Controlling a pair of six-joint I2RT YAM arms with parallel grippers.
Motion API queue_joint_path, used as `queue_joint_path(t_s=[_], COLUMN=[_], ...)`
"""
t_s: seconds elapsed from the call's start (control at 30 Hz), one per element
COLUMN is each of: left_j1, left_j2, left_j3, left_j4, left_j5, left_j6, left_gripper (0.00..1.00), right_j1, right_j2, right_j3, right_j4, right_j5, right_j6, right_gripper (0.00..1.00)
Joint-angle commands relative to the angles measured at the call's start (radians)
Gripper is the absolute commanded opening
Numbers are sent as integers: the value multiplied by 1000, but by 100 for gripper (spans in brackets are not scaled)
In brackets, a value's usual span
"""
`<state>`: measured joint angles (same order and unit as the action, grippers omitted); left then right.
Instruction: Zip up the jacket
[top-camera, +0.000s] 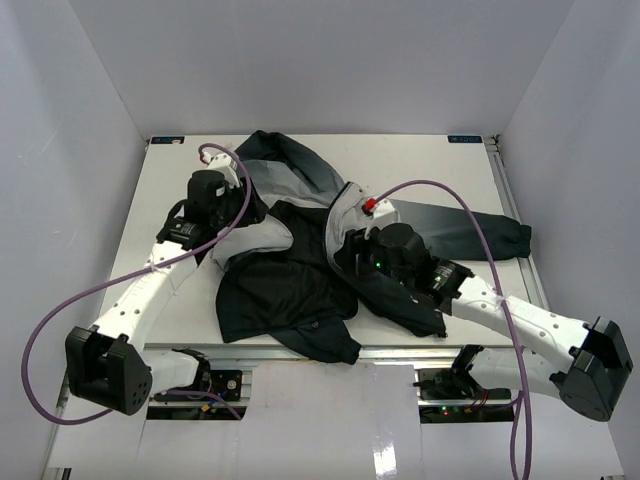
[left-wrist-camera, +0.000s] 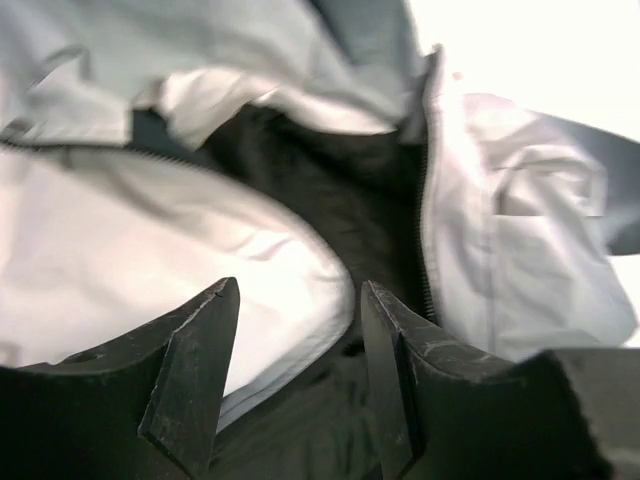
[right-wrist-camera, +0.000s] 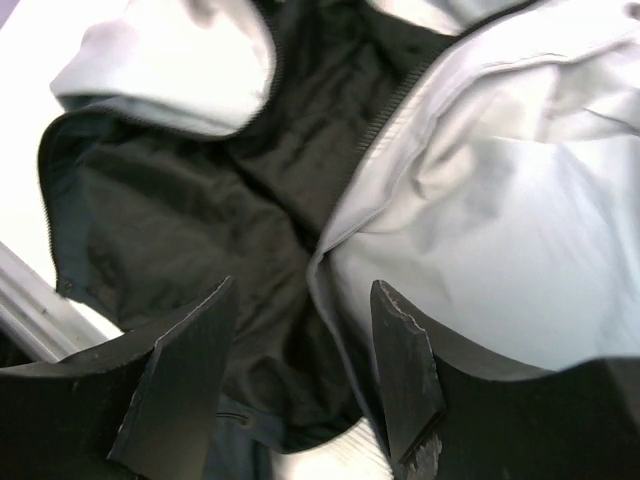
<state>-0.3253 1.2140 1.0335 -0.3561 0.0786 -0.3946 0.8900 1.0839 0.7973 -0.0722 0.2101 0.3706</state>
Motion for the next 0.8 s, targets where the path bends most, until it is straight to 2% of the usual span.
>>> queue_joint_path(t_s=[0.0, 0.1, 0.2, 0.33, 0.43, 0.57, 0.77], left_j1=[62, 155, 221, 321, 412, 441, 488], left_j2=[31, 54, 80, 133, 117, 83, 107], left_j3=[-5, -44, -86, -82, -101, -123, -195], left_j4=[-120, -99, -62, -70, -75, -85, -57], left_j5=[-44, -3, 16, 100, 153, 157, 187], left_j6=[-7, -14, -28, -42, -47, -43, -48], left_gripper=[62, 60, 60, 58, 58, 61, 62], right_j1=[163, 329, 445, 559, 626, 662, 685], right_j2=[63, 127, 216, 425, 546, 703, 929], right_j3=[54, 84, 156, 290, 382, 505, 731], right_j4=[57, 82, 79, 48, 45, 35, -55], right_j5=[40, 154, 239, 383, 494, 495, 523], right_j6=[-34, -92, -98, -58, -22, 8, 86], right_gripper=[62, 62, 60, 59, 59, 61, 69])
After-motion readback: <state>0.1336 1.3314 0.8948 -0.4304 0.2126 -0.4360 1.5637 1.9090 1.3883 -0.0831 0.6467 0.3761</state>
